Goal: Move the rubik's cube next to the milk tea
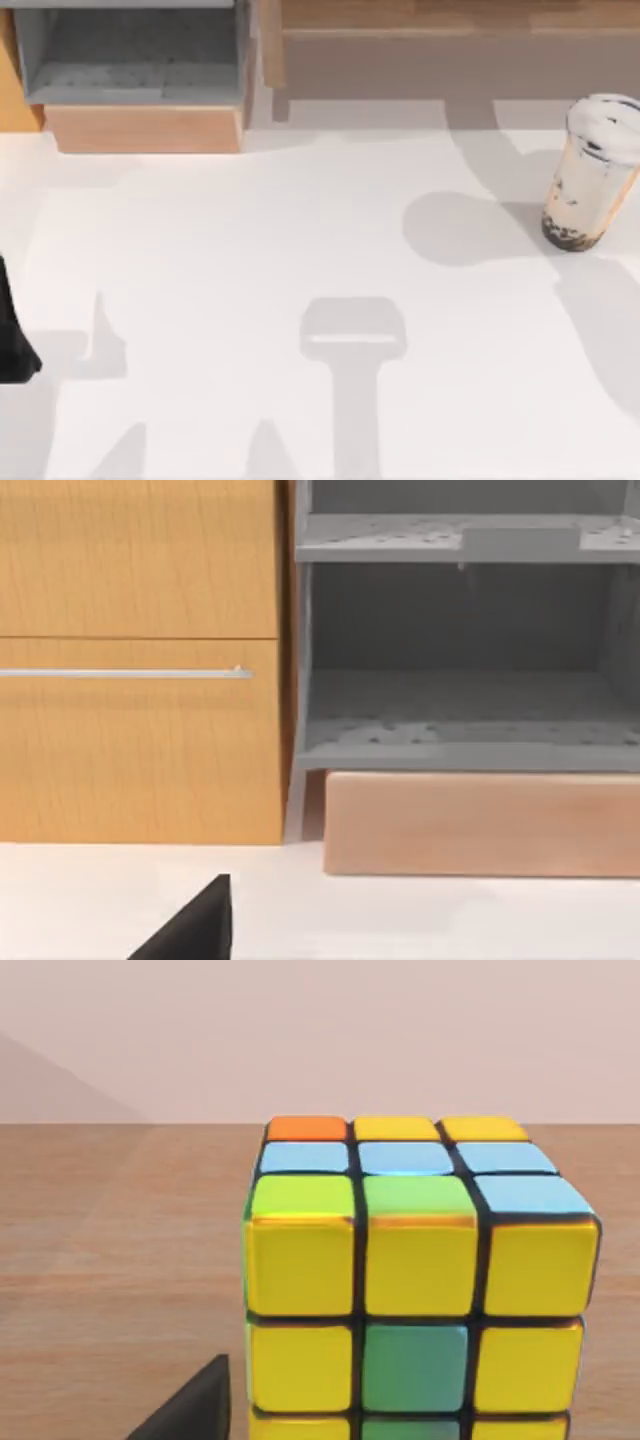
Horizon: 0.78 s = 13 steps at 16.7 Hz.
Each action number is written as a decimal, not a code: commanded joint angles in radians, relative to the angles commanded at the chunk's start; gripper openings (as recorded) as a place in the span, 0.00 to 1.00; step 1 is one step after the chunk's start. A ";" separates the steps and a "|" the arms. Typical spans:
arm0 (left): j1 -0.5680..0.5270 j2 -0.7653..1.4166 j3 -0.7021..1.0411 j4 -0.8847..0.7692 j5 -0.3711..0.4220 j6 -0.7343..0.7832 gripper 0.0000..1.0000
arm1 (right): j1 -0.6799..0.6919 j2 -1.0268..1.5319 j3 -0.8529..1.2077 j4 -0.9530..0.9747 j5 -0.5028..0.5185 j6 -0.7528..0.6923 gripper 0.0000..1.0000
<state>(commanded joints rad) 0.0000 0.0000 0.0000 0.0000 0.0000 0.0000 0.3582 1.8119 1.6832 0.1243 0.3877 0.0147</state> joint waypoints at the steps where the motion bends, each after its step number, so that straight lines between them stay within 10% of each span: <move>1: 0.000 0.000 0.000 0.000 0.000 0.000 1.00 | -0.008 0.020 0.031 -0.009 -0.008 -0.001 1.00; 13: 0.000 0.000 0.000 0.000 0.000 0.000 1.00 | 0.004 0.176 0.211 -0.036 0.007 0.001 0.92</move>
<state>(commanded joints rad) 0.0000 0.0000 0.0000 0.0000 0.0000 0.0000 0.3626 1.9878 1.8943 0.0878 0.3949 0.0158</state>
